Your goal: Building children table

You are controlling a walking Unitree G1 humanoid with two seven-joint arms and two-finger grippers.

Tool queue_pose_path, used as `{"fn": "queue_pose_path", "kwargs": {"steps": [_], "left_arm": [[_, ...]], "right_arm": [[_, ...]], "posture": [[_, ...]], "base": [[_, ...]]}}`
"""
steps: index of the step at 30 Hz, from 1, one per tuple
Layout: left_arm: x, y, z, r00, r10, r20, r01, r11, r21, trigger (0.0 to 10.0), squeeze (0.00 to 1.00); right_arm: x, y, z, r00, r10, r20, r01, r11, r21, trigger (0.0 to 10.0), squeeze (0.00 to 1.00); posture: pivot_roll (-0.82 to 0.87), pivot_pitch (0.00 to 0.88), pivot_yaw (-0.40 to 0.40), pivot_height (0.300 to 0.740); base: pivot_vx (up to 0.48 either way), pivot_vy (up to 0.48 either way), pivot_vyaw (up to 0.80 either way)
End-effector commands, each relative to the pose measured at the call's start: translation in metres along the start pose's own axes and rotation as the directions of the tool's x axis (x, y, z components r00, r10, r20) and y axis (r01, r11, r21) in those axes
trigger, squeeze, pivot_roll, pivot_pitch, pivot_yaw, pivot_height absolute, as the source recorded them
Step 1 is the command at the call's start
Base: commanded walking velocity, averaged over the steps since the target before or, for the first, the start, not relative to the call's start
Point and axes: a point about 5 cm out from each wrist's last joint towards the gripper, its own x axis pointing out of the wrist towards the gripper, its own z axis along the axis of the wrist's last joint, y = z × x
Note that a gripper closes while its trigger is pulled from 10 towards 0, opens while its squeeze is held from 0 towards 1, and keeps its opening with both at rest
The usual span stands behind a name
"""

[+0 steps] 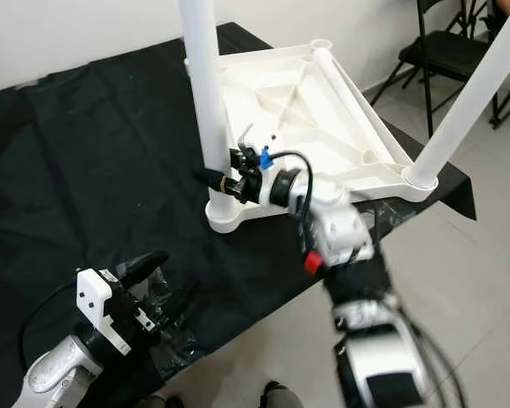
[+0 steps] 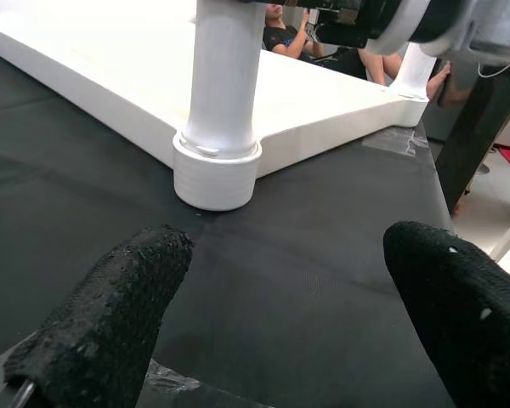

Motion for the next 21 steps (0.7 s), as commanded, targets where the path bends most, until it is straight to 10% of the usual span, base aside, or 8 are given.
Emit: {"fn": "queue_pose_path", "kwargs": {"steps": [1, 2, 3, 4, 17, 18, 20, 21], "left_arm": [[-0.003, 0.002, -0.002, 1.000, 0.000, -0.019, 0.001, 1.000, 0.007, 10.0, 0.00], [-0.003, 0.002, -0.003, 1.000, -0.001, -0.021, 0.001, 1.000, 0.009, 10.0, 0.00], [-0.003, 0.003, -0.003, 1.000, -0.002, -0.022, 0.002, 1.000, 0.010, 10.0, 0.00], [-0.003, 0.003, -0.003, 1.000, -0.004, -0.025, 0.004, 1.000, 0.019, 10.0, 0.00], [0.001, 0.033, 0.008, 0.966, 0.256, -0.046, -0.252, 0.964, 0.081, 10.0, 0.00], [0.001, 0.037, 0.010, 0.958, 0.282, -0.039, -0.279, 0.957, 0.080, 10.0, 0.00], [0.001, 0.038, 0.011, 0.954, 0.297, -0.031, -0.295, 0.953, 0.069, 10.0, 0.00], [0.001, 0.040, 0.012, 0.951, 0.309, -0.024, -0.307, 0.950, 0.054, 10.0, 0.00]], "right_arm": [[-0.001, 0.017, -0.026, 0.996, 0.037, -0.081, -0.030, 0.995, 0.095, 10.0, 0.00], [0.000, 0.018, -0.025, 0.997, 0.040, -0.068, -0.032, 0.994, 0.109, 10.0, 0.64], [0.000, 0.017, -0.024, 0.998, 0.037, -0.060, -0.030, 0.993, 0.116, 10.0, 0.64], [0.000, 0.019, -0.022, 0.997, 0.059, -0.042, -0.054, 0.990, 0.129, 10.0, 1.00], [-0.040, 0.040, -0.020, 0.989, 0.142, 0.036, -0.146, 0.971, 0.188, 10.0, 1.00], [-0.050, 0.047, -0.024, 0.985, 0.170, 0.026, -0.172, 0.965, 0.199, 10.0, 0.77], [-0.057, 0.053, -0.028, 0.981, 0.191, 0.019, -0.191, 0.959, 0.209, 10.0, 0.65], [-0.071, 0.064, -0.035, 0.983, 0.184, 0.005, -0.180, 0.956, 0.232, 10.0, 0.00]], "posture": [[0.03, 0.196, 0.024, 0.740], [0.03, 0.192, 0.022, 0.740], [0.03, 0.191, 0.021, 0.740], [0.02, 0.189, 0.019, 0.740], [0.01, 0.184, 0.025, 0.740], [0.00, 0.181, 0.032, 0.740], [0.00, 0.181, 0.034, 0.740], [-0.01, 0.181, 0.042, 0.740]], "base": [[0.000, 0.000, 0.00], [0.000, 0.000, 0.00], [0.000, 0.000, 0.00], [0.000, 0.000, 0.00], [0.000, 0.000, 0.00], [0.000, 0.000, 0.00], [0.000, 0.000, 0.00], [0.000, 0.000, 0.00]]}}
